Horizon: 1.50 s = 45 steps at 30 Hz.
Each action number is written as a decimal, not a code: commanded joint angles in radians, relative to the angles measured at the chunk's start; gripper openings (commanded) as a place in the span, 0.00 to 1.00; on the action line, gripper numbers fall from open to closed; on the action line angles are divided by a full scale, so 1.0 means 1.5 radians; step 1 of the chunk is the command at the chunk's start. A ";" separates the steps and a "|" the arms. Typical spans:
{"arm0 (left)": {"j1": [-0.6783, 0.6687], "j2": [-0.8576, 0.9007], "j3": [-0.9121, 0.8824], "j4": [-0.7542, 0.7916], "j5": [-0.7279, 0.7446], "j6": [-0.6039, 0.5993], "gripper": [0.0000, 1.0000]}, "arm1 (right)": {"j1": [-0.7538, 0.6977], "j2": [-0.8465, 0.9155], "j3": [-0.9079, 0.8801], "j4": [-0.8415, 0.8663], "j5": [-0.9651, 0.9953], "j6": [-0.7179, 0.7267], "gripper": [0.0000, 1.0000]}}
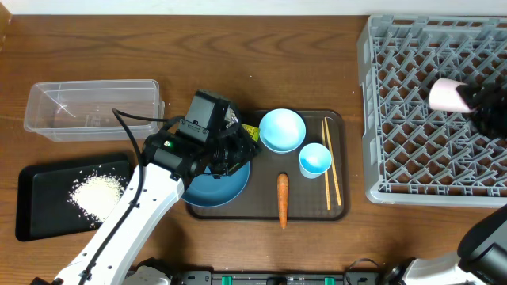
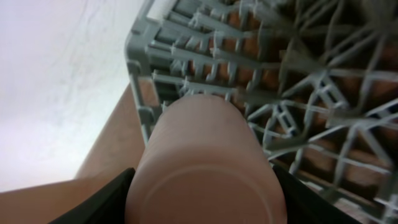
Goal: Sort waste into correct bins and load items into the dishwasher rack
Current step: 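Carry the pink cup right over the dish rack with the right gripper, then lower the pink cup into the dish rack with the right gripper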
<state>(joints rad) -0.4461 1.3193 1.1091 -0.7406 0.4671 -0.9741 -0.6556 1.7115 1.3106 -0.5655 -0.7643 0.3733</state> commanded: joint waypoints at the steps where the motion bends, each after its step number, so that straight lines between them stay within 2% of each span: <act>1: 0.002 0.002 0.005 -0.002 -0.005 0.016 0.36 | 0.028 -0.035 0.080 -0.056 0.125 -0.068 0.52; 8: 0.002 0.002 0.005 -0.002 -0.006 0.016 0.36 | 0.106 -0.050 0.174 -0.196 0.369 -0.064 0.52; 15: -0.004 0.002 0.005 -0.010 -0.003 0.016 0.36 | 0.184 -0.030 0.159 -0.215 0.532 -0.014 0.54; 25: -0.022 0.006 0.005 -0.010 -0.010 0.023 0.37 | 0.200 0.037 0.159 -0.214 0.561 -0.014 0.54; 34: -0.022 0.020 0.005 -0.009 -0.011 0.026 0.37 | 0.199 0.046 0.159 -0.207 0.568 -0.013 0.54; 45: -0.022 0.022 0.005 -0.008 -0.018 0.051 0.37 | 0.141 0.045 0.165 -0.195 0.577 0.006 0.54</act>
<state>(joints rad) -0.4763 1.3476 1.1091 -0.7525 0.4637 -0.9222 -0.4156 1.7786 1.5517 -0.8661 0.0864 0.3588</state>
